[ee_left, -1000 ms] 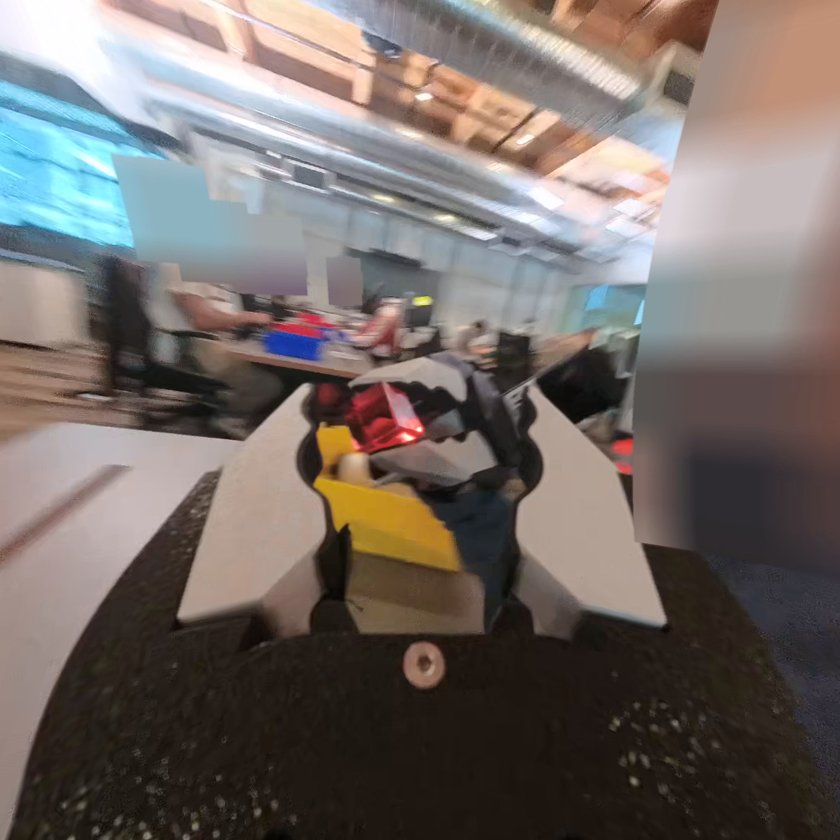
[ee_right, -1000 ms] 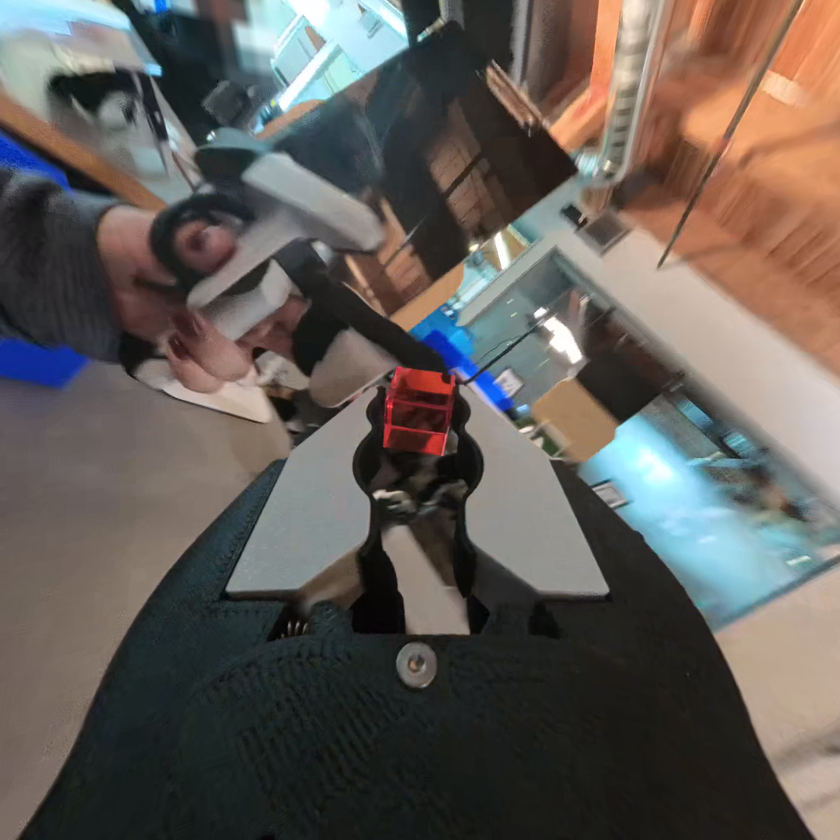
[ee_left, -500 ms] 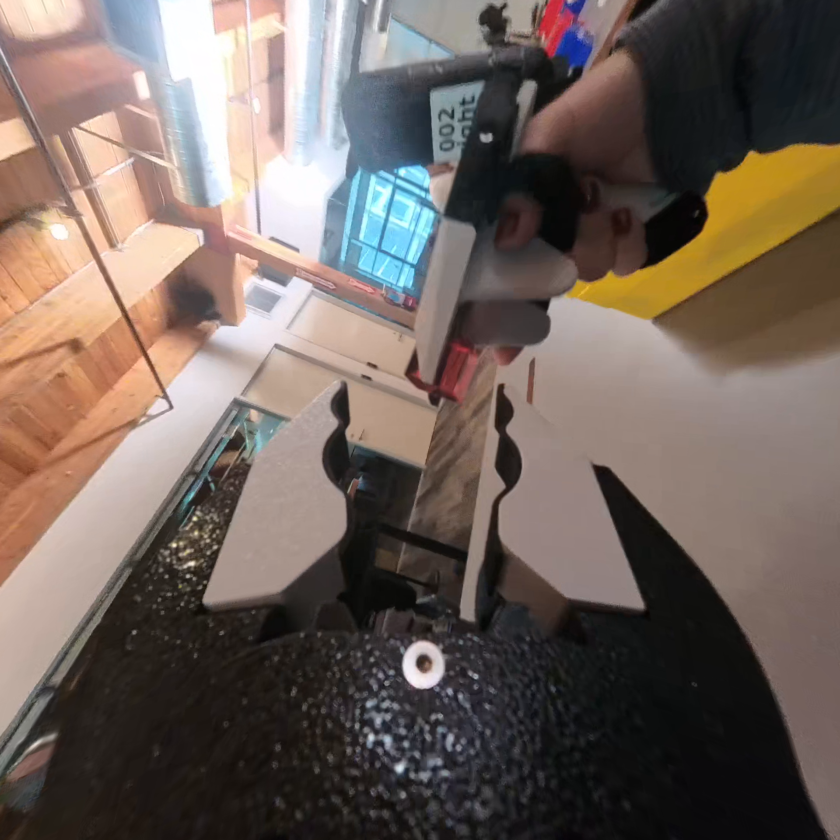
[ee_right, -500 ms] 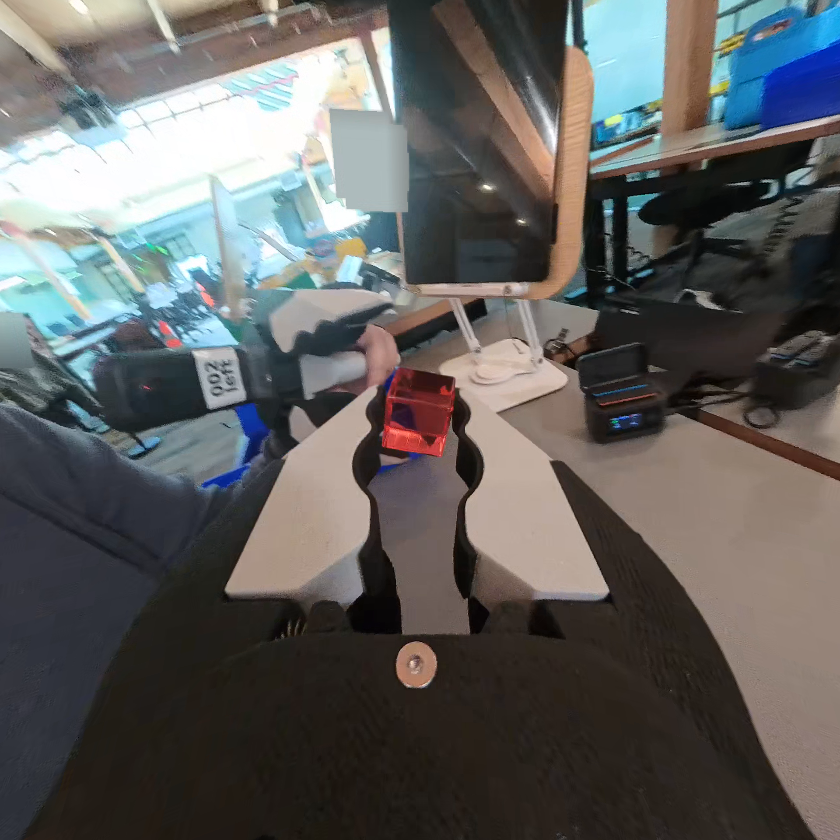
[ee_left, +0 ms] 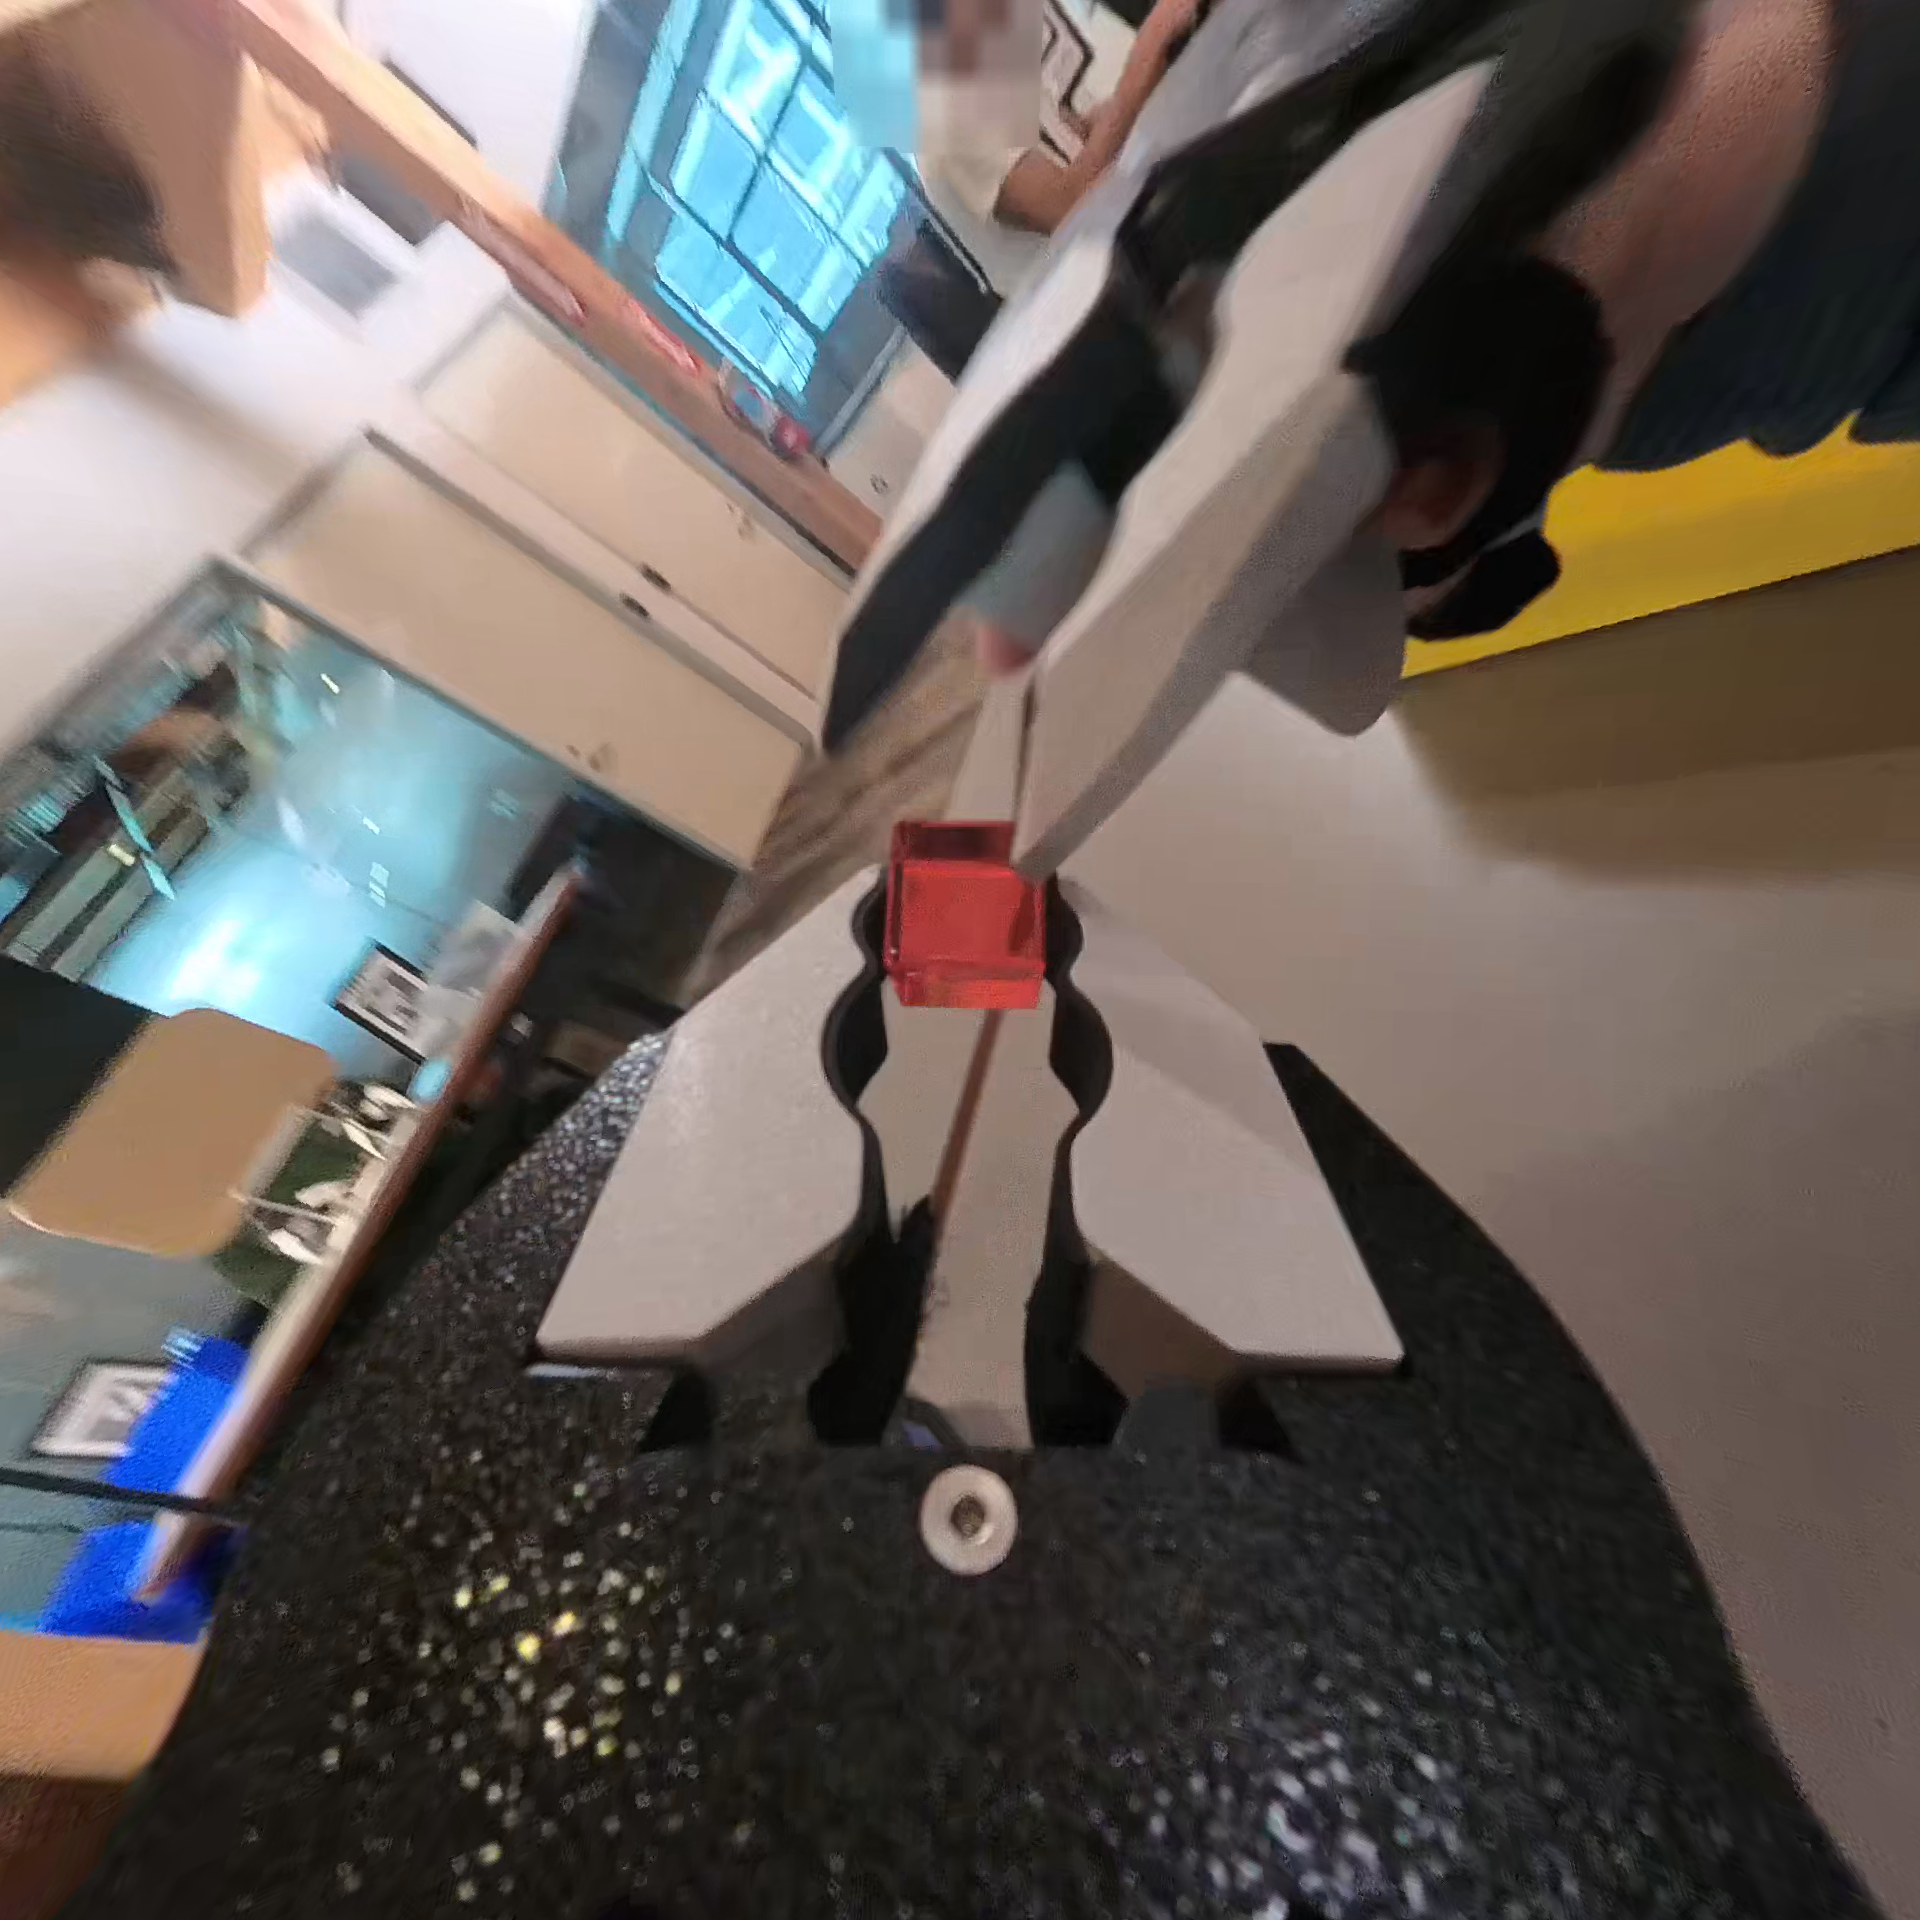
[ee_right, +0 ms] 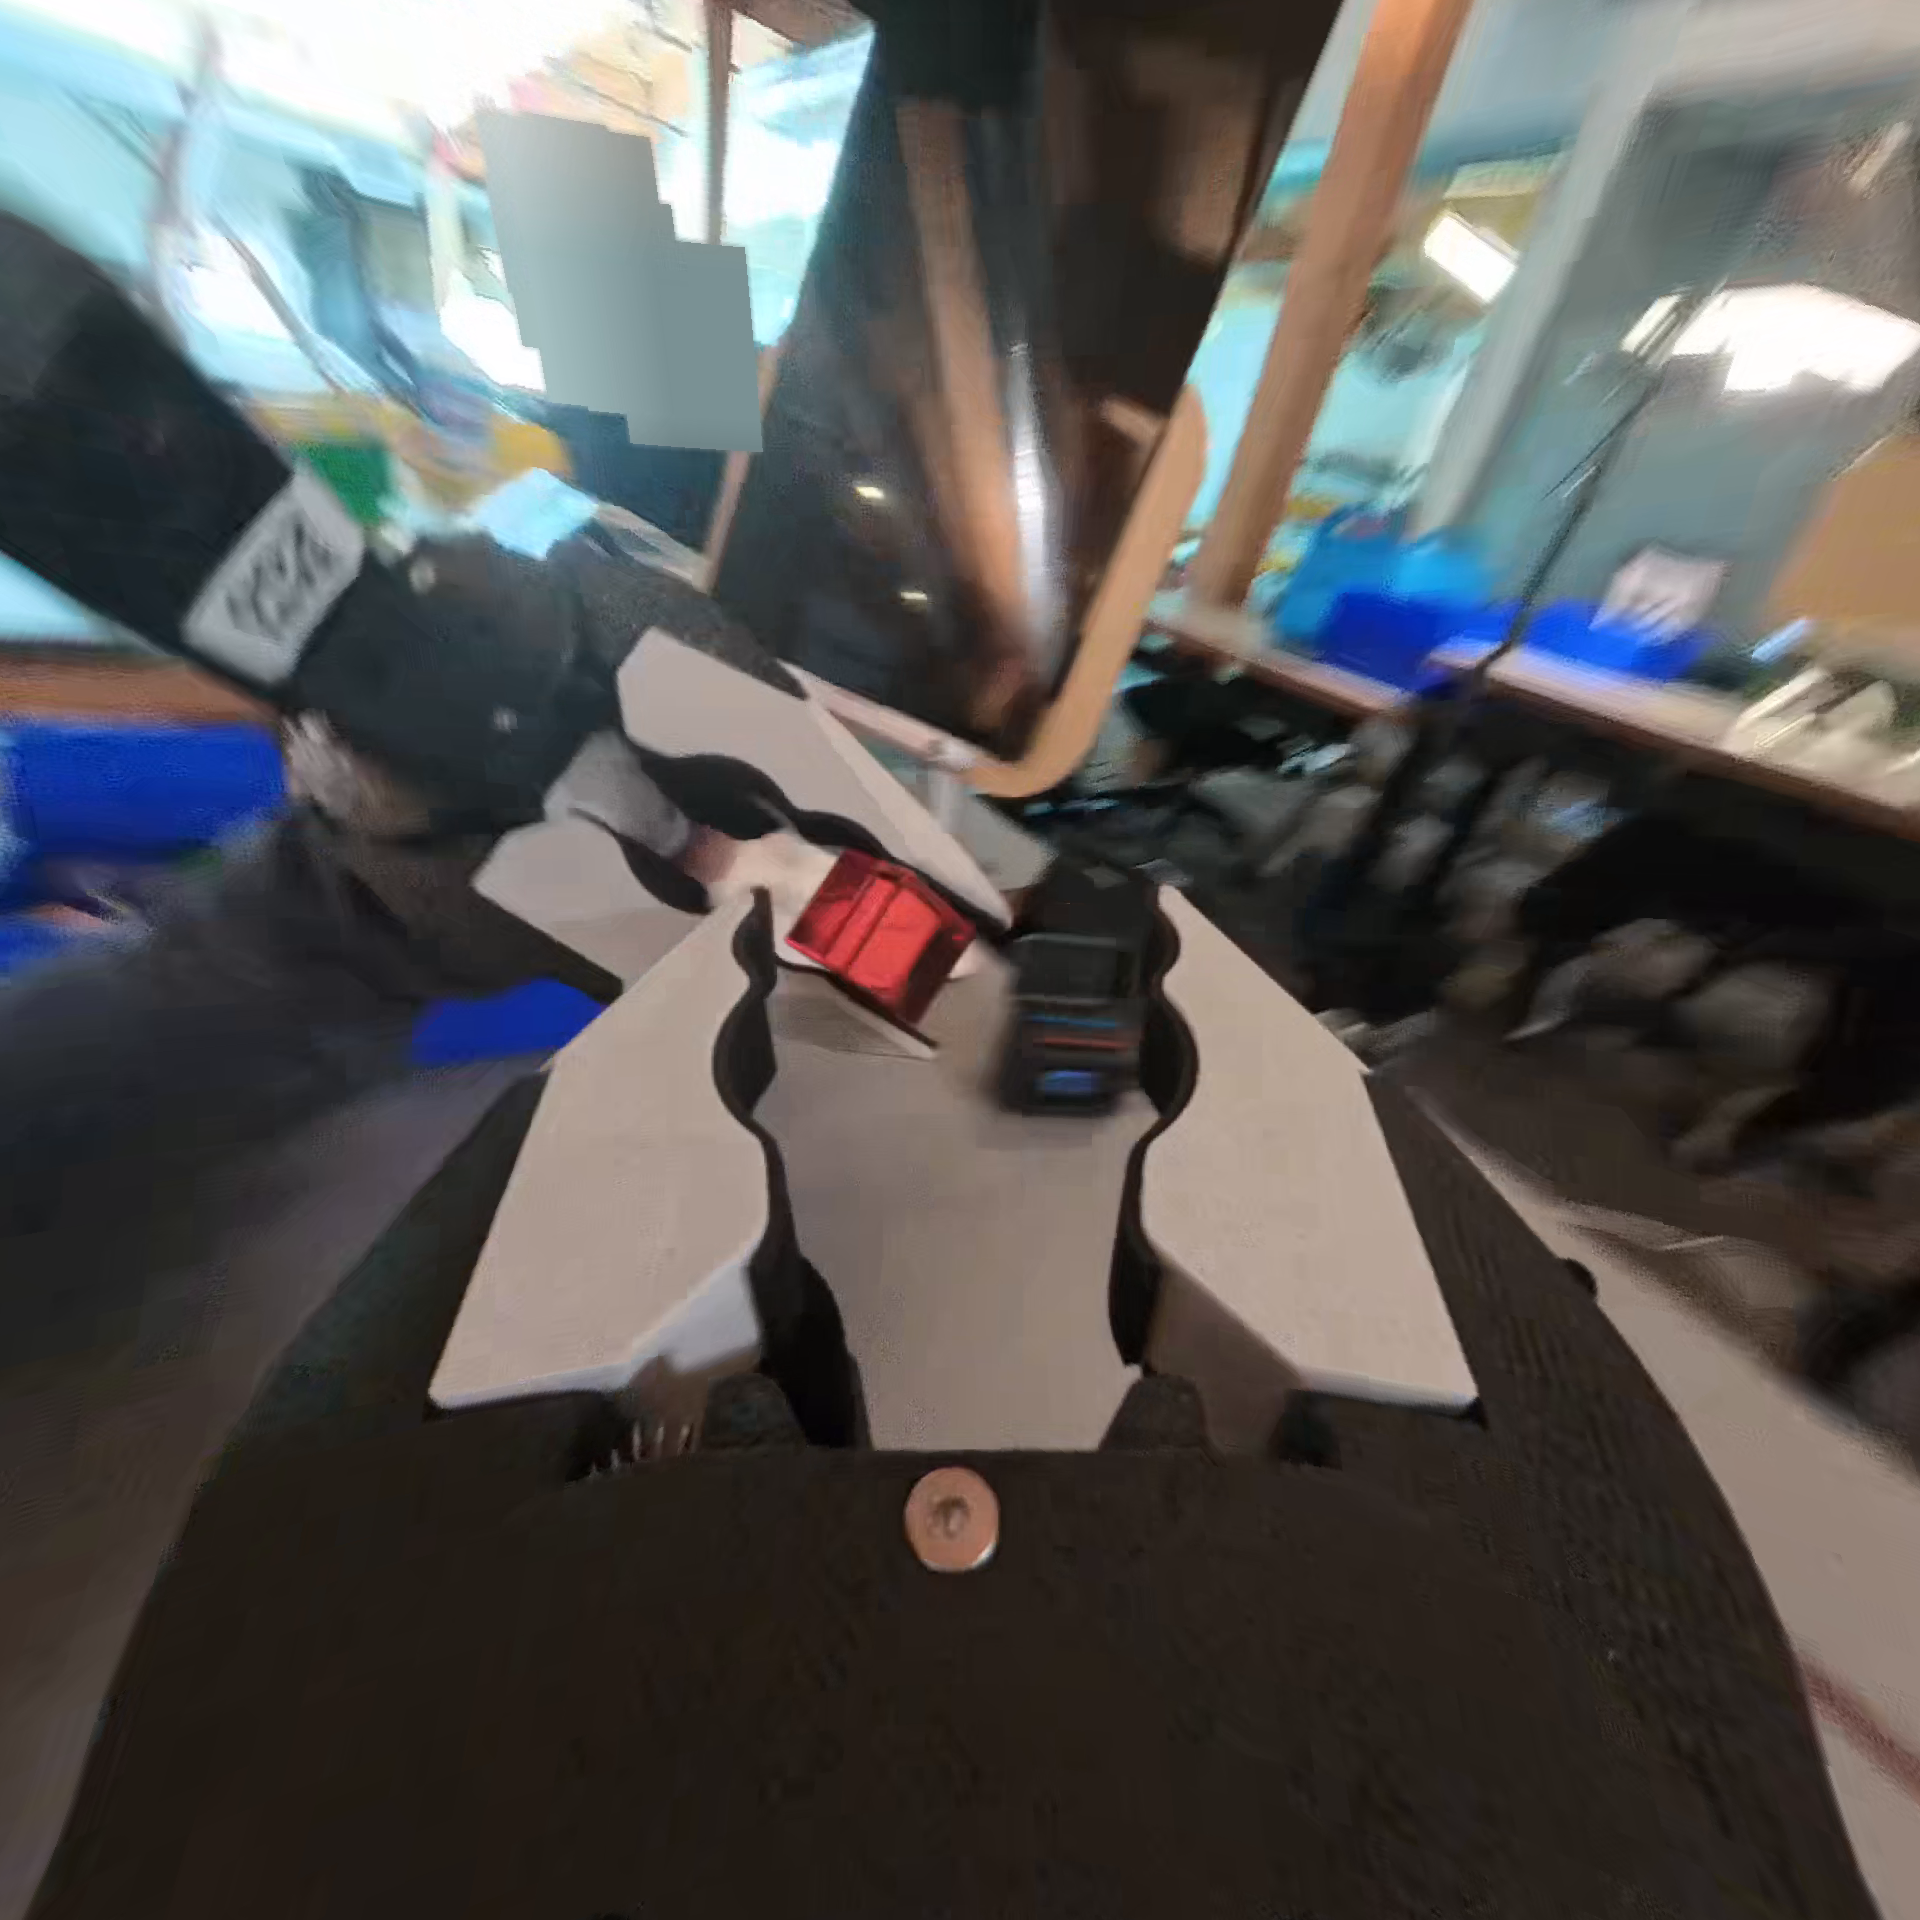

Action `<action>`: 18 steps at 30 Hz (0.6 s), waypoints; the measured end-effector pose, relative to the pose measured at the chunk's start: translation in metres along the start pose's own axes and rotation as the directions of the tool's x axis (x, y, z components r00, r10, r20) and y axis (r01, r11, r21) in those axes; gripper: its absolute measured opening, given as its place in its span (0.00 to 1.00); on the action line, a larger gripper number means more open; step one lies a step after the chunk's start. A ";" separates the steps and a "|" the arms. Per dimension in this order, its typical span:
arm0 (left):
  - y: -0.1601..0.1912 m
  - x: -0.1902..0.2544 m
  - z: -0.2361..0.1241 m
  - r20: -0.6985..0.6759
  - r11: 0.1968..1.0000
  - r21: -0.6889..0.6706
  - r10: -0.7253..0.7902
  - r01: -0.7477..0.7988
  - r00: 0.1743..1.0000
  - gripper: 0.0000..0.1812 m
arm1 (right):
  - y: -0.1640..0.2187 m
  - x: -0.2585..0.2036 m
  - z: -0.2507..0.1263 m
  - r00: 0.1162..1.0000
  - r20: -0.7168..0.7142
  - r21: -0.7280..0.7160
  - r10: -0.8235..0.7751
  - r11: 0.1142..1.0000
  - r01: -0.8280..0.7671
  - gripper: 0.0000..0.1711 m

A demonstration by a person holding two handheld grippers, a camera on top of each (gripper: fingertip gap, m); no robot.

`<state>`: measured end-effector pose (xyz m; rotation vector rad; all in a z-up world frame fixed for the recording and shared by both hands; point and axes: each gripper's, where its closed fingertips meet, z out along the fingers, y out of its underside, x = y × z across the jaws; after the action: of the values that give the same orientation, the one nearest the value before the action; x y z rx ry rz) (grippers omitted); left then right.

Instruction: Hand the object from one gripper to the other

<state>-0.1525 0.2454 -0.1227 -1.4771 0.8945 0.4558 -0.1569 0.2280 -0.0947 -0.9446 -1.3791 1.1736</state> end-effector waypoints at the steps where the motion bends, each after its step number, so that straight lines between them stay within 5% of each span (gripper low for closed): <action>1: 0.006 -0.001 0.001 -0.013 0.999 -0.024 -0.048 0.047 0.999 0.14 | -0.003 0.002 -0.003 0.990 -0.050 0.009 -0.128 0.992 0.129 0.43; 6: 0.024 0.002 0.006 -0.071 0.972 -0.100 -0.222 0.215 0.972 0.14 | -0.026 -0.003 -0.015 0.795 -0.234 0.057 -0.559 0.809 0.586 0.43; 12: 0.028 -0.007 0.002 -0.081 0.901 -0.101 -0.430 0.422 0.899 0.14 | -0.019 0.002 -0.009 0.681 -0.273 -0.044 -0.680 0.716 0.697 0.53; 18: 0.013 -0.021 -0.011 -0.226 0.671 0.023 -0.719 0.742 0.657 0.14 | 0.003 0.008 0.002 0.630 -0.224 -0.159 -0.744 0.666 0.729 0.54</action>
<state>-0.1777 0.2417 -0.1139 -1.6517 0.3843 -0.3581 -0.1604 0.2357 -0.0961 -0.4422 -1.3660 0.3510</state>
